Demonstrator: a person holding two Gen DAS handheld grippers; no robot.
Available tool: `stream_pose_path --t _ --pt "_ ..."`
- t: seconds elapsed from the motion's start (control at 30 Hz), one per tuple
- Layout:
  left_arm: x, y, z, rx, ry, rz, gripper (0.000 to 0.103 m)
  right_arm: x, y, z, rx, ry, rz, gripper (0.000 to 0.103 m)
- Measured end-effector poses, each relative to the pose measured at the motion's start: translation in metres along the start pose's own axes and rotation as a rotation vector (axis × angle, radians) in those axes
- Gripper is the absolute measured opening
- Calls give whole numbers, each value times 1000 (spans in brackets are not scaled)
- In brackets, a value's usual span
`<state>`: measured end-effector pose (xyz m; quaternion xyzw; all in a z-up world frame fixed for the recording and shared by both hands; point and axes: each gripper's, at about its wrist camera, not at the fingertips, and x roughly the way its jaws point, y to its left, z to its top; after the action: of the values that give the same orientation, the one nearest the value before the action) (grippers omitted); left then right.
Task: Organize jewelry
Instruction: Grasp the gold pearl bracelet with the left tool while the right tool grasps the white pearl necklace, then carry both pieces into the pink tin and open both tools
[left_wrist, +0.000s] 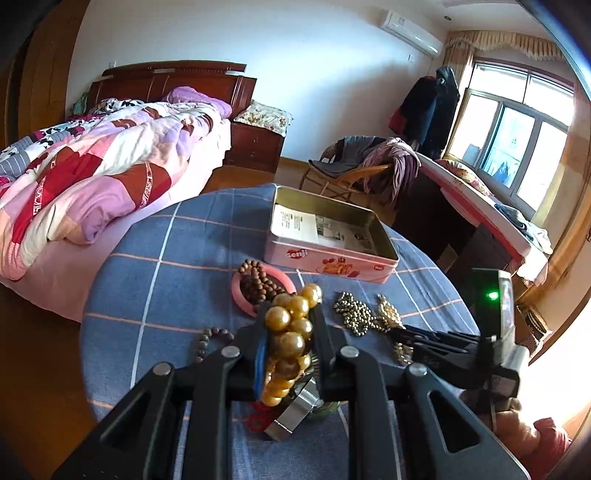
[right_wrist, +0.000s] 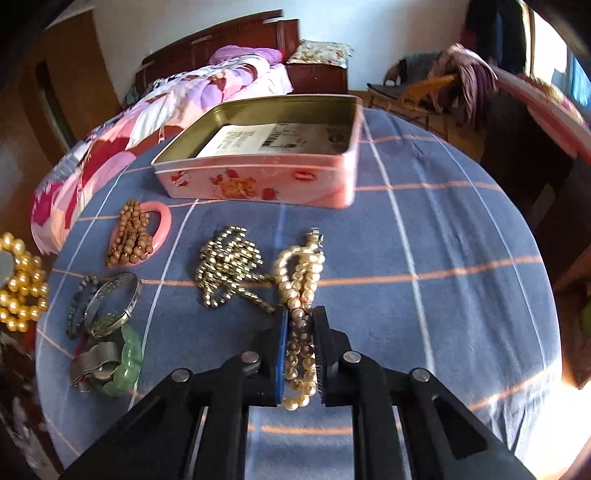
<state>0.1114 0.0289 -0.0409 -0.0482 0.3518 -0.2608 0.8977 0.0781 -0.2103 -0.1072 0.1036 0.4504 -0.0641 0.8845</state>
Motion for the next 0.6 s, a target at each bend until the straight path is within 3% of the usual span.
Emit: stream_pose_path --t 0.2,0.33,0.47,0.6 --pt "6 -5 3 -4 9 -11 21 -42 -22 7 65 -101 71 12" --pt "11 -16 20 13 -12 -40 21 -62 -27 37 93 -177 110 12" --pt "23 -35 48 63 -54 -54 21 -61 -27 73 123 -258 121 12" --pt "50 -49 75 89 -69 -72 21 -33 -24 107 138 -287 113 12"
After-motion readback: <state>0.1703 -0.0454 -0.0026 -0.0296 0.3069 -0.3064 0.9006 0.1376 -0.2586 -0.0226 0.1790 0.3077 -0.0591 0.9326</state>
